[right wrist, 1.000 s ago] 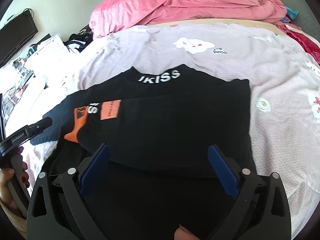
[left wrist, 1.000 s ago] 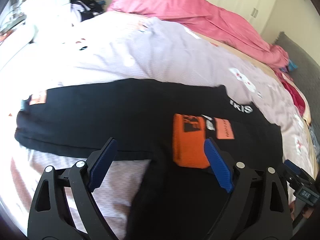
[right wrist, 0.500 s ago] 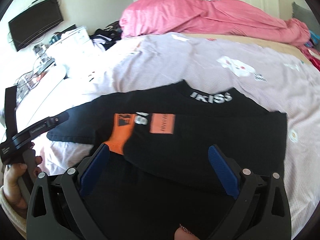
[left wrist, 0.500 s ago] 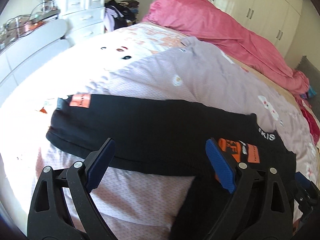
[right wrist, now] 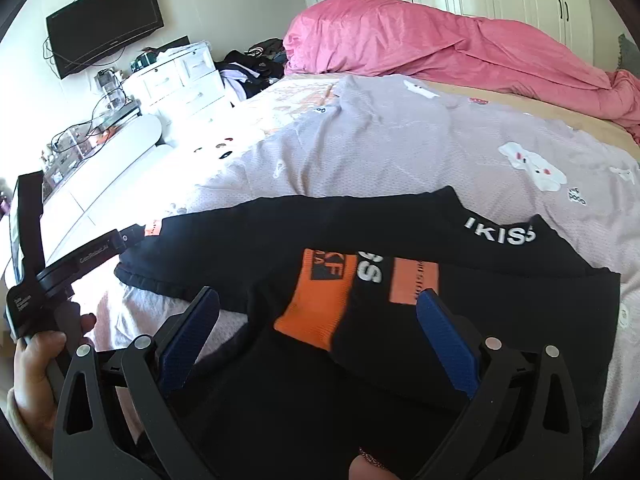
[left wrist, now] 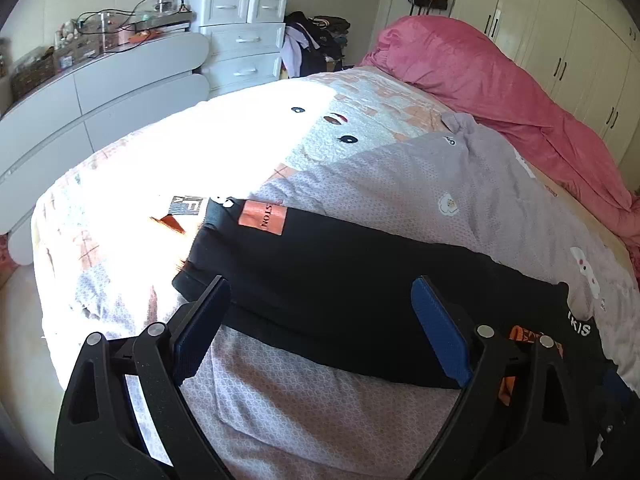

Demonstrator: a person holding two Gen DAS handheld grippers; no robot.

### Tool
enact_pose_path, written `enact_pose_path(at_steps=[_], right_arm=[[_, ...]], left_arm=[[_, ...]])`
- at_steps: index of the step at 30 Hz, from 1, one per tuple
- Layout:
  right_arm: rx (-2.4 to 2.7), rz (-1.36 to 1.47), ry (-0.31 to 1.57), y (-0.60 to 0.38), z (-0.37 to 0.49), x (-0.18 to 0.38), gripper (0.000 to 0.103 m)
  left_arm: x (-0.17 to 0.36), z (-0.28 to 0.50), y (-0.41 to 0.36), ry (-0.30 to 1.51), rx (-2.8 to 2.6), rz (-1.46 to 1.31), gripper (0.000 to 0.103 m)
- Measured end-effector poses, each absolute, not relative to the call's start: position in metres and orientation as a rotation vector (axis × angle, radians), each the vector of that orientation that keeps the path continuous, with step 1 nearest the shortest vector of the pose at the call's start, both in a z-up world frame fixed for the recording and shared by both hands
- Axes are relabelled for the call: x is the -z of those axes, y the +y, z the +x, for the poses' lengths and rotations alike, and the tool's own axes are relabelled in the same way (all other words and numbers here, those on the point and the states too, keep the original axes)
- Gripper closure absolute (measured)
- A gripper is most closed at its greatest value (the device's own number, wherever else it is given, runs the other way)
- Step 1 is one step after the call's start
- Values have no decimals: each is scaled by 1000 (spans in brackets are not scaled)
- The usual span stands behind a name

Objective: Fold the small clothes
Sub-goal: 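Move the left gripper to the other sleeve and grasp its orange cuff, then lift the sleeve with the left gripper and carry it toward the right gripper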

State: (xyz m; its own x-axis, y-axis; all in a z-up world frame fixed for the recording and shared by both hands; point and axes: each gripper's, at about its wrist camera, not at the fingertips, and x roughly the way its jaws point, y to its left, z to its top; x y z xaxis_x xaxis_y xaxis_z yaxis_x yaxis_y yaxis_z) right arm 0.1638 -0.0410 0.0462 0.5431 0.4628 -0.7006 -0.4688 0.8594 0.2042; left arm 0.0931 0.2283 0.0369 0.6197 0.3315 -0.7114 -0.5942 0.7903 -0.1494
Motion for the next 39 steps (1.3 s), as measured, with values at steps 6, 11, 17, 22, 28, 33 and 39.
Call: enact_pose_path(at_steps=[6, 11, 17, 22, 28, 33, 39], right_arm=[[-576, -32, 821, -23, 171, -42, 5], [-600, -59, 827, -5, 176, -37, 5], [-642, -110, 835, 21, 178, -27, 5], [-643, -170, 842, 39, 179, -15, 5], [-642, -142, 873, 43, 183, -4, 5], [-658, -137, 881, 51, 183, -2, 5], [-680, -133, 893, 64, 182, 0, 5]], left_arm=[[-31, 86, 250, 729, -620, -414, 18], [-24, 78, 273, 734, -672, -472, 18], [-15, 74, 292, 740, -725, -525, 18], [1, 70, 309, 771, -750, -586, 18], [13, 65, 325, 785, -778, -644, 18], [24, 60, 344, 768, -812, -706, 18], [22, 59, 346, 724, -805, -723, 18]])
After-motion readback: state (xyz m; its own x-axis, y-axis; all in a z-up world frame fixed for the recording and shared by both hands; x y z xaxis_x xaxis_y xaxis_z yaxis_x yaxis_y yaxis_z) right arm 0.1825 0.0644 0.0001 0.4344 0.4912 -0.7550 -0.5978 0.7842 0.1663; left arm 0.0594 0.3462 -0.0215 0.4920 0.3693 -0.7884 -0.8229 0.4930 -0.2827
